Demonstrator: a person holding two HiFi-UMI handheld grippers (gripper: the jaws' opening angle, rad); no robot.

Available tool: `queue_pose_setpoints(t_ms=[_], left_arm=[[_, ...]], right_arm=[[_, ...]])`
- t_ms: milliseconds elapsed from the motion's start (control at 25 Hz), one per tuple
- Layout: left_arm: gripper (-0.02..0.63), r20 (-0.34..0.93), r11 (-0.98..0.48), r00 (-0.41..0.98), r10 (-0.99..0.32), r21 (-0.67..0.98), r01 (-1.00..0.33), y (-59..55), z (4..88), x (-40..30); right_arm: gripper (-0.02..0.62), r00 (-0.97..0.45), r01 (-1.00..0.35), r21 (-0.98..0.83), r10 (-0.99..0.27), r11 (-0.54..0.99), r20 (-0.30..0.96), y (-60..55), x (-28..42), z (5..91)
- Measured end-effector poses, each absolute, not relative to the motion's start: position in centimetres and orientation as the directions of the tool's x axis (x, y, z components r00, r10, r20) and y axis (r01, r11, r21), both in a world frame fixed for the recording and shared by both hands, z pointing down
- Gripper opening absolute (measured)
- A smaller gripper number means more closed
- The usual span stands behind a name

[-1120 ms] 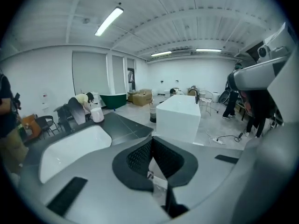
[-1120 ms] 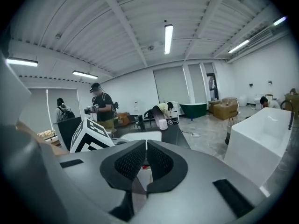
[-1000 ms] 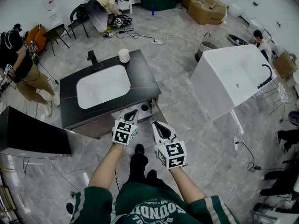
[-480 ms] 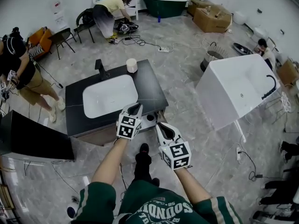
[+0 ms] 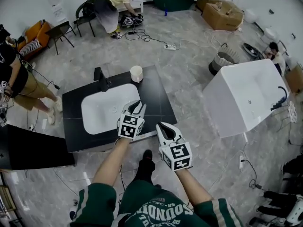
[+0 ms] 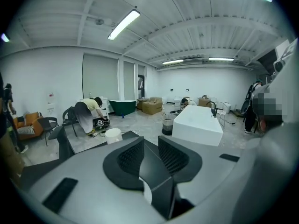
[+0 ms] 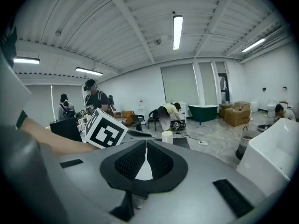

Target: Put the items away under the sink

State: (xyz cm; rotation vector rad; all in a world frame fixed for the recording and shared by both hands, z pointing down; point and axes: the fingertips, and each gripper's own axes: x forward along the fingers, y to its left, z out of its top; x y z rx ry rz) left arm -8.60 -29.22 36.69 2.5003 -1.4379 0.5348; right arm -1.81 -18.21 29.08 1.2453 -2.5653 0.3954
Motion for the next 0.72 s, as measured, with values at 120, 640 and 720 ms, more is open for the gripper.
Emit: queue_pose_setpoints(t_ms=[120,640,720], left_arm=[[0.130,0.409,-0.475,0.435,-0.802,0.003,-0.880,-33.0,37.3,-10.1],[0.383,0.467,-0.303,0.274,-0.841,0.015,-0.953,-45.1,43.0,-14.8],[0.417,0.452,-0.255,0.234,-0.861,0.016,-0.967,-46.9,43.6,-15.5]], right_arm=[[0.043,-0.601,-0.791,-0.133,-0.716,0.598,0.355,-21.8,-3.0,29.4],[0.043,-0.594,-0.793,-0.161,-0.687,0.588,0.418,-31.2,-6.0,32.7],[0.043,-0.590,-0.796,-0.166,-0.684,0.582,0.428,-32.0,-6.2,33.4]])
